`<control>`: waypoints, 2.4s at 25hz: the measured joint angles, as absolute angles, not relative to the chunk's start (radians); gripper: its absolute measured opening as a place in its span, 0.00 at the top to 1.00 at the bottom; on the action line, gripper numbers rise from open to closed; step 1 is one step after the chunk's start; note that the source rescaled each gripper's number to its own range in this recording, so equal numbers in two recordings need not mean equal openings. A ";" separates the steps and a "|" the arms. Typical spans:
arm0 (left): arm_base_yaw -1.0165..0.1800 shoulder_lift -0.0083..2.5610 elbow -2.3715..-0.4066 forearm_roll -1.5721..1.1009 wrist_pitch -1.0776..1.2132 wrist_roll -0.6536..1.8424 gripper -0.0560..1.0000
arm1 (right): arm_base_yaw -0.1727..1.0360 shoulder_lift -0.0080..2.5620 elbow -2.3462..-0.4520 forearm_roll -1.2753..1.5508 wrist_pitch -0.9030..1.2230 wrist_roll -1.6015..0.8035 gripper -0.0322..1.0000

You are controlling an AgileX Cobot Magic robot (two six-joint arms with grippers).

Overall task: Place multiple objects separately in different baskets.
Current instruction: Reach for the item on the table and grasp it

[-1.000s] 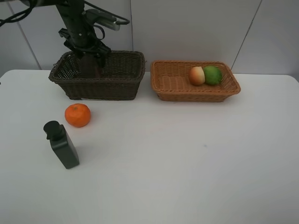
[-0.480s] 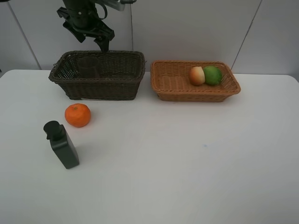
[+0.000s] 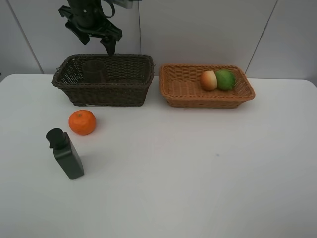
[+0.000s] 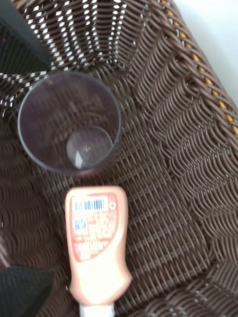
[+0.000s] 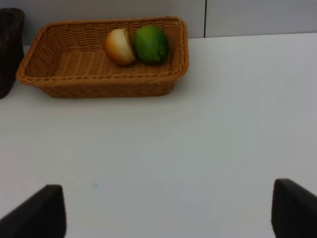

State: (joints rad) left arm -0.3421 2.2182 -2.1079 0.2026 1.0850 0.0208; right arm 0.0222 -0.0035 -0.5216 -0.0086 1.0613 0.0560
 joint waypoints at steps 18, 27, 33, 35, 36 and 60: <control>-0.468 2.091 -2.107 0.245 1.195 -0.141 0.00 | 0.022 -0.004 -0.522 -0.009 1.061 0.056 0.09; -0.491 1.913 -1.911 0.236 1.195 -0.168 0.00 | 0.022 -0.004 -0.522 -0.009 1.061 0.056 0.09; -0.491 1.753 -1.691 0.236 1.194 -0.305 0.00 | 0.022 -0.004 -0.522 -0.009 1.061 0.056 0.09; -0.491 1.697 -1.622 0.236 1.194 -0.367 0.00 | 0.022 -0.004 -0.522 -0.009 1.061 0.056 0.09; -0.491 1.672 -1.585 0.236 1.194 -0.394 0.00 | 0.022 -0.004 -0.522 -0.009 1.061 0.056 0.09; -0.550 1.504 -1.204 0.119 1.194 -0.795 0.00 | 0.022 -0.004 -0.522 -0.008 1.061 0.056 0.09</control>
